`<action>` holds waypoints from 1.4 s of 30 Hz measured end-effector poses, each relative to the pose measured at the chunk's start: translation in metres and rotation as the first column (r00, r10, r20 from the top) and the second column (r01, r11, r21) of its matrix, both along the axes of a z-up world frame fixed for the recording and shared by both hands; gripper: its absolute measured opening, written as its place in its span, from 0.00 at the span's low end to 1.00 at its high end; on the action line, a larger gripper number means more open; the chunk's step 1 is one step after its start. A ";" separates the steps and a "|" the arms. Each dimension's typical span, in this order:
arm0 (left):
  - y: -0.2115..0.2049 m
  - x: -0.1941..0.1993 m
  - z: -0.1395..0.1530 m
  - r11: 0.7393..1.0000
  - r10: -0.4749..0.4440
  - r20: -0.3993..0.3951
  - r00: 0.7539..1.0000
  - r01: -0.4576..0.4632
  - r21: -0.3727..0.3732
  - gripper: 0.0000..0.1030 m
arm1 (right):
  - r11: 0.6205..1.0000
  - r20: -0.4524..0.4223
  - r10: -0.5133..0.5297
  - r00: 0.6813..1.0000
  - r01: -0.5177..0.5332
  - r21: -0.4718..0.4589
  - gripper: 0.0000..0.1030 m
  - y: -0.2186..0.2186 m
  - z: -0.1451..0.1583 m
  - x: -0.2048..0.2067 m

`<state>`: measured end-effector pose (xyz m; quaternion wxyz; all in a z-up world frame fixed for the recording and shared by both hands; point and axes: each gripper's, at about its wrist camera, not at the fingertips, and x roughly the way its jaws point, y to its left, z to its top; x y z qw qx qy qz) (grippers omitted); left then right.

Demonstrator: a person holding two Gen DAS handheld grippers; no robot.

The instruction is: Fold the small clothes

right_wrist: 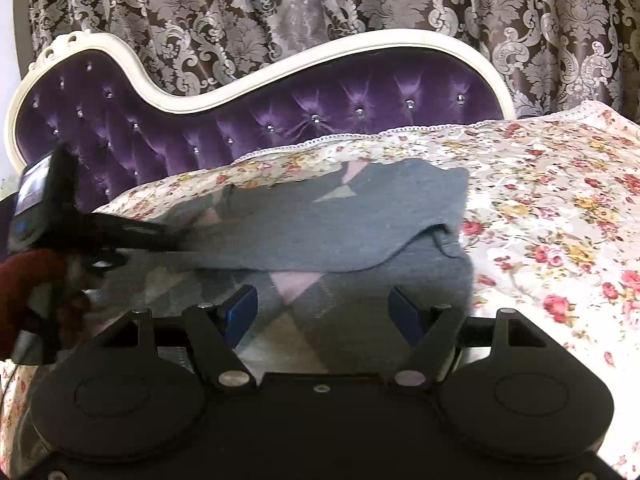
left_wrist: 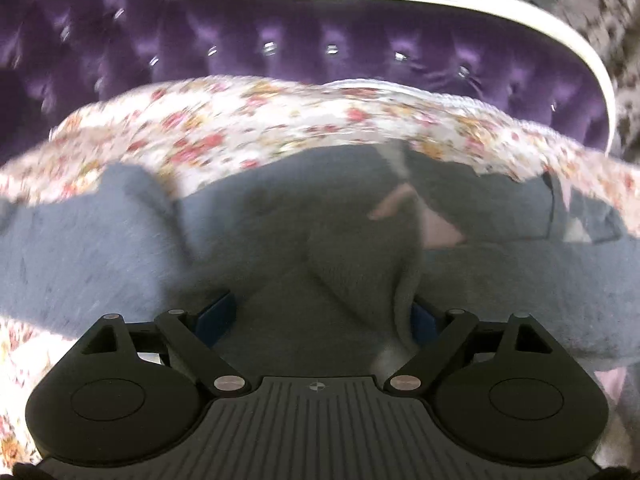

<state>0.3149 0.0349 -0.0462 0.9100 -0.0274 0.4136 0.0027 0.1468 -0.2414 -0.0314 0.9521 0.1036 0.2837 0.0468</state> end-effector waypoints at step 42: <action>0.010 -0.004 -0.009 0.996 -0.035 0.019 0.999 0.033 0.079 1.00 | 0.944 0.049 -0.286 0.957 0.290 -0.155 0.82 -0.080 0.004 0.032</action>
